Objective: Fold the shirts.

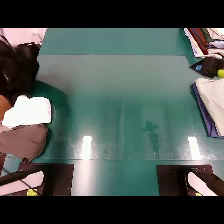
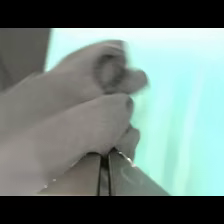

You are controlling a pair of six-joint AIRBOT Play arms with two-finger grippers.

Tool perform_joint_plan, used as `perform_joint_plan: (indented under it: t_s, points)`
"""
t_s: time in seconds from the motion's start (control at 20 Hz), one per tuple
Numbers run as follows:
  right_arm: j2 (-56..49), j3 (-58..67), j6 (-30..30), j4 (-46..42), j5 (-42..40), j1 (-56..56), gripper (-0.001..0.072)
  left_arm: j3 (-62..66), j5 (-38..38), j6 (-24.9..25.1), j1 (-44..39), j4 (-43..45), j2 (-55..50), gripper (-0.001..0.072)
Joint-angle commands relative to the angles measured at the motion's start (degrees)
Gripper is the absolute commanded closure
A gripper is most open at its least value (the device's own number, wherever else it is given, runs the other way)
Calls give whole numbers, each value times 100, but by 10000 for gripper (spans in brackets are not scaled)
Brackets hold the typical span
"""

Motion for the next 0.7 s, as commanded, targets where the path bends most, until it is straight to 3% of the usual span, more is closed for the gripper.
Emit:
perform_joint_plan:
  t_s: [0.0,0.3,0.45,0.55,0.65]
  points:
    - [20,763,-7,52,-136,4,694,1073,-678,595,-658,-22,1040,681]
    - [20,1698,-7,50,-61,4,693,1091,-1733,435,-2944,-22,1139,682]
    - [20,1845,-7,50,72,4,693,616,-1731,321,-4238,-179,590,680]
    - [20,1886,-7,52,173,4,693,393,-1515,385,-4892,-850,55,665]
    - [20,1886,-7,52,280,4,693,356,-1058,640,-5217,-1423,-442,112]
